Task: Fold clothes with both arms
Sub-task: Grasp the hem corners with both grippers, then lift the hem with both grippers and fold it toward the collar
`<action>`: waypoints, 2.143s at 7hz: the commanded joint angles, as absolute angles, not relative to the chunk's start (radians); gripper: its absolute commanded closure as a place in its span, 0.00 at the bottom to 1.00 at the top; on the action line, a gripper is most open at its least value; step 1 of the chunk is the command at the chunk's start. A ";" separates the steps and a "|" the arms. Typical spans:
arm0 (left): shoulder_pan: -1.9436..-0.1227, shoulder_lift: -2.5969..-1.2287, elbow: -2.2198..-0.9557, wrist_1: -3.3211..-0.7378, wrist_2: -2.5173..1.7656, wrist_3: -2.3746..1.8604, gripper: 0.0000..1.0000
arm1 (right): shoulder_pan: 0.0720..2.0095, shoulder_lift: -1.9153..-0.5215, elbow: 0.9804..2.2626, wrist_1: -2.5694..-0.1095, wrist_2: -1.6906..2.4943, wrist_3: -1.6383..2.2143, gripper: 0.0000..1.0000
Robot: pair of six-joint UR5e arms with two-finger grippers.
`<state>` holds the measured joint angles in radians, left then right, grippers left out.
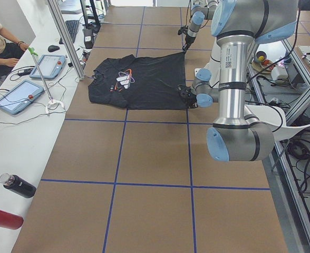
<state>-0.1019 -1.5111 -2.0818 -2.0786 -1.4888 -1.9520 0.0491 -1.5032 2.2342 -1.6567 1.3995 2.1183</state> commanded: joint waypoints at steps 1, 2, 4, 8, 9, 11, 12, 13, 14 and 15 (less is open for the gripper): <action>-0.115 -1.508 -2.097 -2.079 -1.491 -1.951 1.00 | 0.049 -1.503 2.233 -1.657 1.401 2.117 1.00; -0.115 -1.497 -2.135 -2.077 -1.493 -1.951 1.00 | 0.049 -1.502 2.235 -1.657 1.401 2.117 1.00; -0.117 -1.488 -2.186 -2.075 -1.491 -1.957 1.00 | 0.051 -1.505 2.262 -1.657 1.404 2.115 1.00; -0.182 -1.394 -2.354 -2.074 -1.633 -1.899 1.00 | 0.058 -1.574 2.399 -1.657 1.486 2.115 1.00; -0.240 -1.405 -2.377 -2.074 -1.697 -1.875 1.00 | 0.113 -1.574 2.436 -1.657 1.524 2.114 1.00; -0.348 -1.448 -2.358 -2.066 -1.727 -1.858 1.00 | 0.286 -1.505 2.433 -1.663 1.682 2.038 1.00; -0.435 -1.522 -2.320 -2.063 -1.750 -1.782 1.00 | 0.370 -1.474 2.406 -1.661 1.721 1.985 1.00; -0.513 -1.560 -2.248 -2.063 -1.802 -1.760 1.00 | 0.479 -1.371 2.310 -1.666 1.771 1.897 1.00; -0.585 -1.636 -2.176 -2.063 -1.825 -1.722 1.00 | 0.594 -1.292 2.190 -1.666 1.843 1.861 1.00; -0.651 -1.688 -2.101 -2.063 -1.825 -1.636 1.00 | 0.665 -1.245 2.104 -1.664 1.867 1.751 1.00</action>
